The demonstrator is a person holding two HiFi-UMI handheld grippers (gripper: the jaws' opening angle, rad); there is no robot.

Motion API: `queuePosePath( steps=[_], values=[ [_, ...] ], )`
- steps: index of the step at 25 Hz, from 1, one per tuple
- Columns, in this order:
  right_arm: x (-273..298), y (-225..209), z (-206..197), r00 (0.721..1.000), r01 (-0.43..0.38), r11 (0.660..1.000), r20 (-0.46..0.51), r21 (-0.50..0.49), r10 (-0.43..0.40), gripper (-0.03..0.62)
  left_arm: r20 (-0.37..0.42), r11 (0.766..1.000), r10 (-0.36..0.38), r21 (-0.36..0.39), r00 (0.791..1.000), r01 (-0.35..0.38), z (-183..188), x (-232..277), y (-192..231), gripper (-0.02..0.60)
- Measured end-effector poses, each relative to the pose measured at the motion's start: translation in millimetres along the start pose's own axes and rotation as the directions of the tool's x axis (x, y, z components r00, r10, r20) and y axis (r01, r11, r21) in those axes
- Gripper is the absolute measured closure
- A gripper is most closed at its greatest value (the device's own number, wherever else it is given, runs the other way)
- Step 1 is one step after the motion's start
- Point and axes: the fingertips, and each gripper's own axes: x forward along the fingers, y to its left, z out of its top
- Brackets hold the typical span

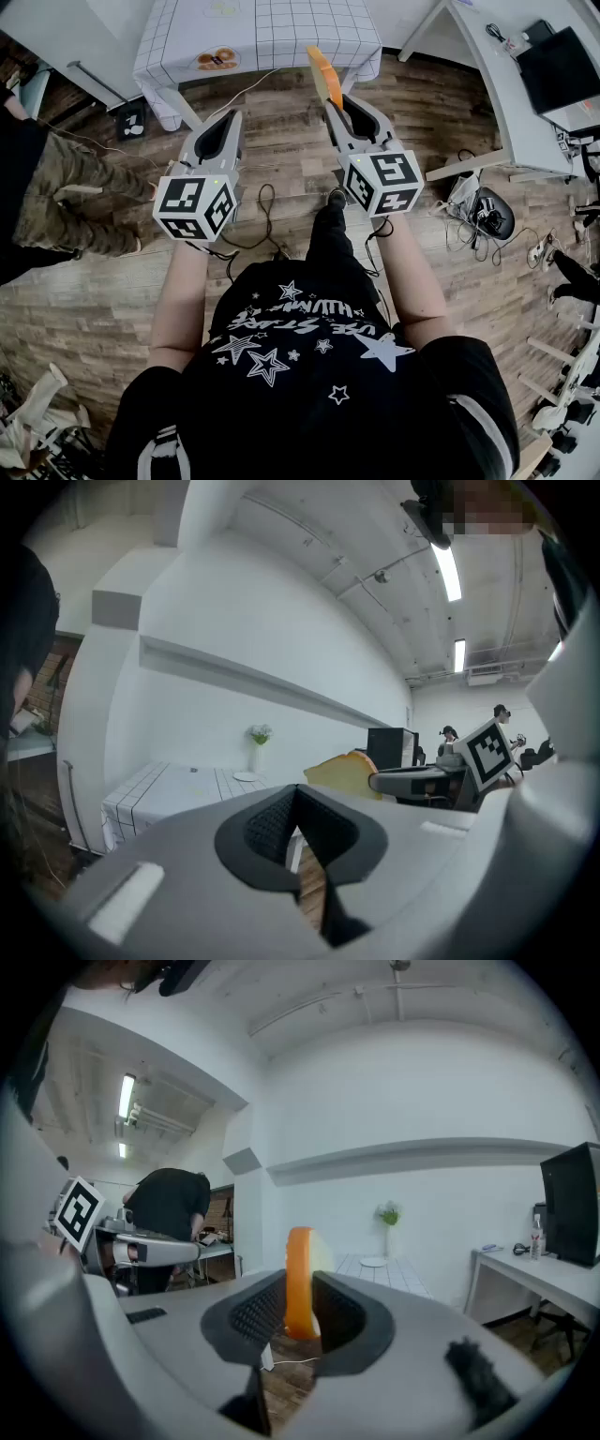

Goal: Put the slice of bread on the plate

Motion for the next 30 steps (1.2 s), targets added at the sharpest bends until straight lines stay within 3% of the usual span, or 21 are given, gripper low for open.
queuePosePath(
  steps=[5, 22, 30],
  values=[
    [-9, 13, -4, 1.0, 0.003, 1.0, -0.021, -0.007, -0.003, 0.503, -0.029, 1.0, -0.016, -0.017, 0.999, 0.015, -11, -6, 1, 0.574],
    [-16, 16, -3, 1.0, -0.005, 1.0, -0.02, -0.022, 0.004, 0.503, -0.004, 1.0, -0.004, -0.015, 1.0, 0.004, -4, -14, 2, 0.574],
    [-10, -6, 1, 1.0, 0.011, 1.0, -0.007, -0.005, -0.011, 0.502, 0.009, 1.0, -0.012, -0.02, 1.0, 0.012, -1, 1, 1, 0.574]
  ],
)
